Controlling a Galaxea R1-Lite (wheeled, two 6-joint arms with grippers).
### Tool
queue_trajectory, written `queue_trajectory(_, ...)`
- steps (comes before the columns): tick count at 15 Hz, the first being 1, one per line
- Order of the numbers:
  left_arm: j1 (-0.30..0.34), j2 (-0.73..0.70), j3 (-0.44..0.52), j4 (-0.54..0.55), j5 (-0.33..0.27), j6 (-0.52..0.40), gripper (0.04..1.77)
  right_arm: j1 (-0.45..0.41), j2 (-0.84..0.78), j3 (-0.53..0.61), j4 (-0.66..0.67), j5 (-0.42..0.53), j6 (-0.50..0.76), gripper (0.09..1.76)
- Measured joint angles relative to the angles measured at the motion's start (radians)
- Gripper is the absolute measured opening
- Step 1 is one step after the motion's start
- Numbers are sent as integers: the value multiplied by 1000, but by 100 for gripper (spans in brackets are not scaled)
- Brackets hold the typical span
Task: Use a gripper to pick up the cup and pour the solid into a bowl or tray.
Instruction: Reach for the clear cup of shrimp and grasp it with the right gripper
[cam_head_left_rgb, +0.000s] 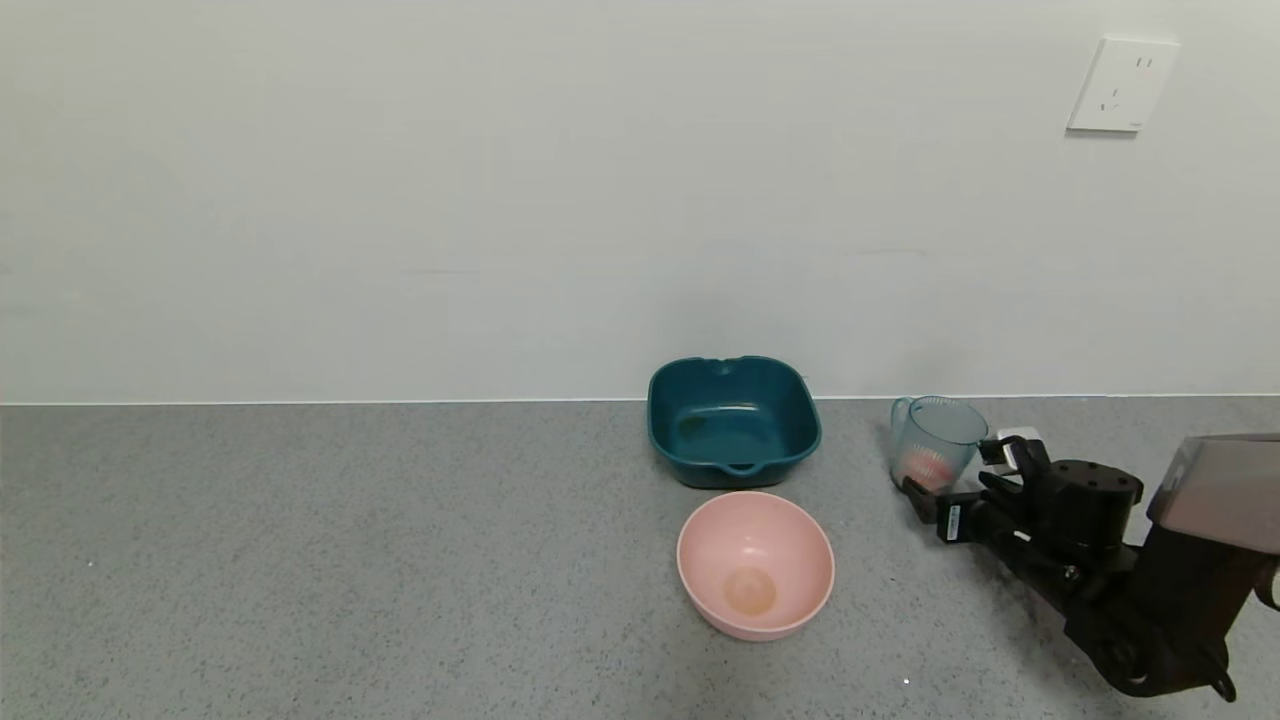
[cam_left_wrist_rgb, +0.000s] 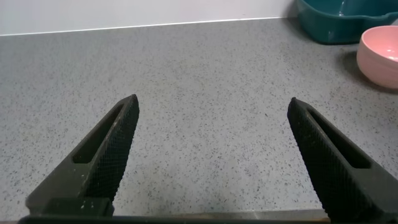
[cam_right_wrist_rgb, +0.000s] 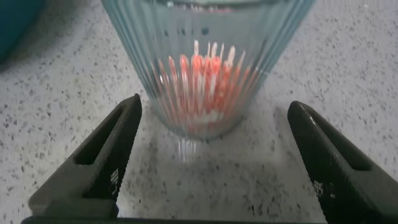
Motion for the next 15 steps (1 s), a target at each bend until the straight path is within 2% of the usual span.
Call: queue_trajectory(15,0,0,0,0,0,0,172,1,73,-227,76,-9,-5,171)
